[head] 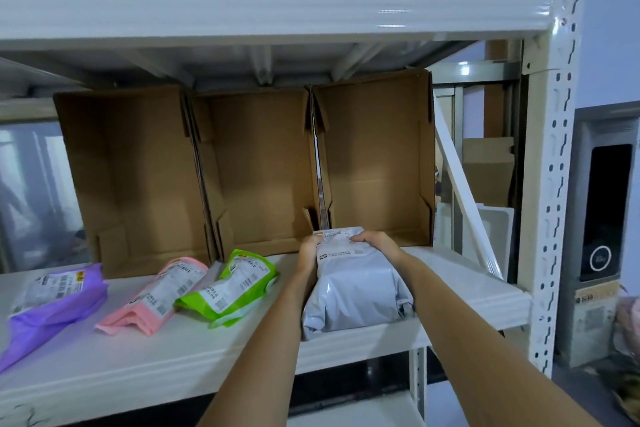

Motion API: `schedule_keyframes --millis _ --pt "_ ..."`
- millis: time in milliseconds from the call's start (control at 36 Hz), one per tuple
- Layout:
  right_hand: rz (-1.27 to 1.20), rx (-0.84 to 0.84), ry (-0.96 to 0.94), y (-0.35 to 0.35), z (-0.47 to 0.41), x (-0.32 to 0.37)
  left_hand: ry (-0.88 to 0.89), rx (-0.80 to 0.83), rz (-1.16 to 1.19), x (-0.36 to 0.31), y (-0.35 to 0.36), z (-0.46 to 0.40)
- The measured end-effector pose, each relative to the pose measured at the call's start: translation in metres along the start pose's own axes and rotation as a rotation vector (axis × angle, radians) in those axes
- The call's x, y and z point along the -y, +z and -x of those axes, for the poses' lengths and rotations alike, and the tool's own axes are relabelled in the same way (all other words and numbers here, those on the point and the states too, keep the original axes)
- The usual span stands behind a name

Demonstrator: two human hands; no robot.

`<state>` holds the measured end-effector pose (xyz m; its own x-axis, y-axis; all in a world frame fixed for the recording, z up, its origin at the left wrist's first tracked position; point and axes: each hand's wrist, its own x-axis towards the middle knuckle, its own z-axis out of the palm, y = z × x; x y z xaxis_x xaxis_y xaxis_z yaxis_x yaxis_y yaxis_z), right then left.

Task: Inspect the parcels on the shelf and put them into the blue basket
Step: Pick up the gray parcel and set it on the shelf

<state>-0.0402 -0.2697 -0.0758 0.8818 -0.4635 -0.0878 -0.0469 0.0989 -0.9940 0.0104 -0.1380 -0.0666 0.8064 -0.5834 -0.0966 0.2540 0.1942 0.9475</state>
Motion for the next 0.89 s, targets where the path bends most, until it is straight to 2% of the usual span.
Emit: schedule_keyframes --millis 167,306,417,500,611,722,806,889 --pt "-0.051 -0.030 0.012 -0.001 -0.004 -0.004 0.083 0.055 -0.102 0.002 0.005 0.017" --pt "-0.102 -0.032 0.021 -0.001 0.004 -0.006 0.064 0.060 0.000 0.006 -0.002 0.002" --pt "0.103 -0.112 0.008 0.003 0.023 0.005 0.140 -0.002 -0.230 0.002 -0.011 -0.007" --pt "0.329 -0.235 -0.046 0.005 0.032 0.016 0.124 -0.005 -0.339 -0.002 -0.020 -0.016" --pt "0.290 -0.356 -0.180 -0.002 0.054 0.026 0.163 -0.107 -0.211 -0.021 -0.019 0.019" --pt "0.283 -0.351 -0.397 0.008 0.088 0.007 0.299 -0.139 -0.299 0.007 -0.021 0.040" --pt "0.264 -0.290 -0.404 0.027 0.097 -0.015 0.340 -0.111 -0.303 0.026 -0.014 0.052" --pt "0.265 -0.330 -0.412 0.034 0.099 -0.023 0.413 -0.131 -0.258 0.033 -0.008 0.055"
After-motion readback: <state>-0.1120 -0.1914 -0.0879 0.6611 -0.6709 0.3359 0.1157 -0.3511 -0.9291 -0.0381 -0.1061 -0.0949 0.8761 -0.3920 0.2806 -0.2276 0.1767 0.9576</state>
